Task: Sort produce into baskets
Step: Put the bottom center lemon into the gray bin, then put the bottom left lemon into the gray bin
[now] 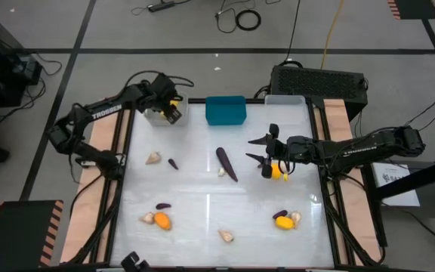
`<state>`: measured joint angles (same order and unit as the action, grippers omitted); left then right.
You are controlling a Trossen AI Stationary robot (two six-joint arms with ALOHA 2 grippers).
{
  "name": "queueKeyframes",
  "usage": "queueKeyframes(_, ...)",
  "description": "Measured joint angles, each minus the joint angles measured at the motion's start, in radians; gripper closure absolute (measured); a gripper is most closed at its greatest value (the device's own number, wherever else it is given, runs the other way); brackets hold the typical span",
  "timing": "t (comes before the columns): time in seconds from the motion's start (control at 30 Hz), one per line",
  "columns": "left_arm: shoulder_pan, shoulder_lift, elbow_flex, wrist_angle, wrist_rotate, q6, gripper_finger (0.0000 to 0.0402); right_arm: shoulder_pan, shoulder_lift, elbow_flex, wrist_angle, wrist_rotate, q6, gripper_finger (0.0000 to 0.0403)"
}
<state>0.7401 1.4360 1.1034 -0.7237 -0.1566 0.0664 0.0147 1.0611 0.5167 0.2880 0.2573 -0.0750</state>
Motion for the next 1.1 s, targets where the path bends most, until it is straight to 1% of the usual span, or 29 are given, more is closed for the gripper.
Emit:
queueKeyframes(0.23, 0.007, 0.070, 0.000, 0.015, 0.000, 0.027, 0.0190, 0.000, 0.000, 0.000, -0.012, 0.005, -0.019, 0.0200)
queueKeyframes(0.5, 0.007, 0.089, 0.000, 0.041, -0.001, 0.026, 0.0186, 0.000, 0.000, 0.000, -0.013, 0.005, -0.018, 0.0200)
queueKeyframes(0.63, 0.006, 0.082, 0.020, 0.003, 0.009, 0.021, 0.0186, 0.000, 0.000, 0.000, -0.013, 0.004, -0.016, 0.0200)
queueKeyframes(0.73, -0.001, 0.066, 0.029, -0.072, 0.095, 0.006, 0.0185, 0.000, 0.000, 0.000, -0.013, 0.004, -0.016, 0.0200)
queueKeyframes(0.87, -0.035, 0.052, 0.030, -0.213, 0.304, -0.035, 0.0185, 0.000, 0.000, 0.000, -0.015, 0.003, -0.016, 0.0200)
queueKeyframes(0.97, -0.089, 0.053, 0.031, -0.321, 0.439, -0.035, 0.0185, 0.000, 0.000, 0.000, -0.021, 0.003, -0.016, 0.0200)
queueKeyframes(1.03, -0.149, 0.053, 0.030, -0.369, 0.489, -0.035, 0.0185, 0.000, 0.000, 0.000, -0.021, 0.003, -0.015, 0.0200)
queueKeyframes(1.1, -0.222, 0.053, 0.030, -0.392, 0.504, -0.037, 0.0185, 0.000, 0.000, 0.000, -0.021, 0.003, -0.015, 0.0200)
